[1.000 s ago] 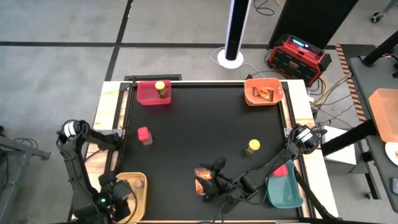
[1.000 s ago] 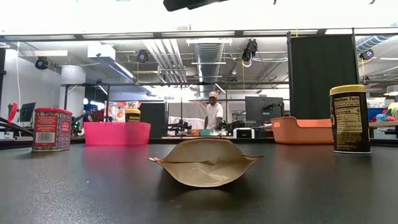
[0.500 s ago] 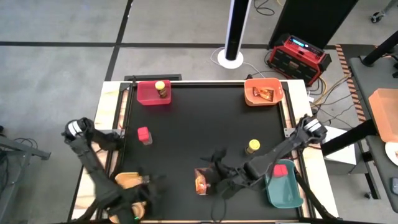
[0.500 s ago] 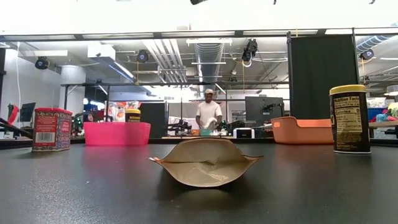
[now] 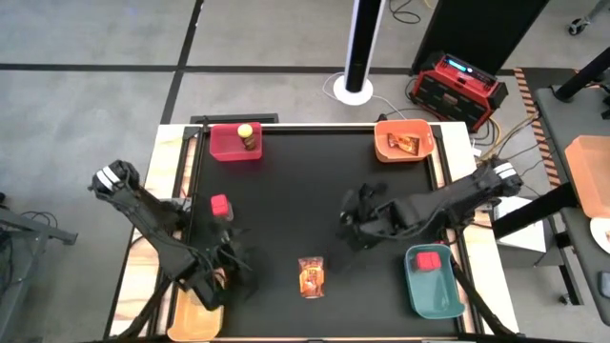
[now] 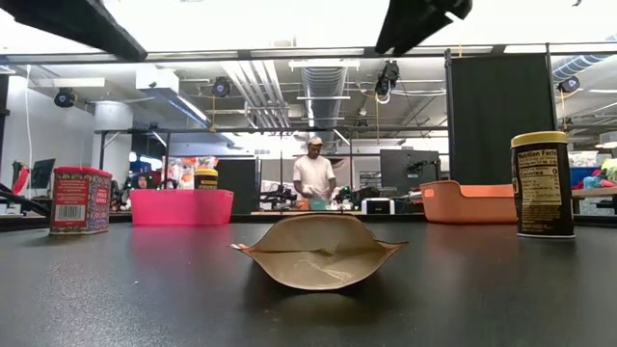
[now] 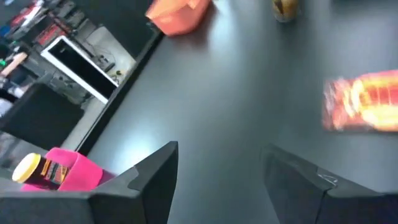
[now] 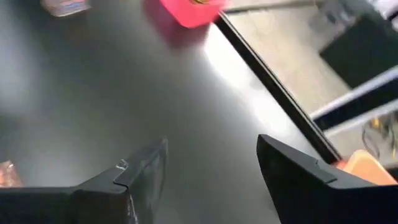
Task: Sort spices by type
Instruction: Put the orange seasoning bag into the orange bin
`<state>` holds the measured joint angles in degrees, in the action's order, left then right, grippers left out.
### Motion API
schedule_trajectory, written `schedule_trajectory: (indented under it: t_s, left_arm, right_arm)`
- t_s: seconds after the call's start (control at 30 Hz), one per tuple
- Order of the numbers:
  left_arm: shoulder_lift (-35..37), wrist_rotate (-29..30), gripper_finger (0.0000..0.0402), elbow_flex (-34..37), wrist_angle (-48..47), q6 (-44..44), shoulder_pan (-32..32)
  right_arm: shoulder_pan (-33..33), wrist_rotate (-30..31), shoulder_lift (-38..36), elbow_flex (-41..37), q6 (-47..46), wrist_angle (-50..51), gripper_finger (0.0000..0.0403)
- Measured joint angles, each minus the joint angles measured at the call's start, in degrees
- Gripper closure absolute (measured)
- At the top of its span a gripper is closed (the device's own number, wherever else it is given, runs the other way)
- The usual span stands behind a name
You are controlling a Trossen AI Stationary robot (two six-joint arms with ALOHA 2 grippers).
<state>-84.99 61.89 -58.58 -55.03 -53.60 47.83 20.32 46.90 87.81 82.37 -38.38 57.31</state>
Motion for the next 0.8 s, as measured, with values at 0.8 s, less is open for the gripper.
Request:
schedule_trajectory:
  t_s: [0.8]
  left_arm:
    - [-1.85, -15.57, 0.0196, 2.79, 34.88, 34.59, -5.42]
  right_arm:
    - [6.73, -17.27, -5.12, -0.76, 4.5, 3.65, 0.0109]
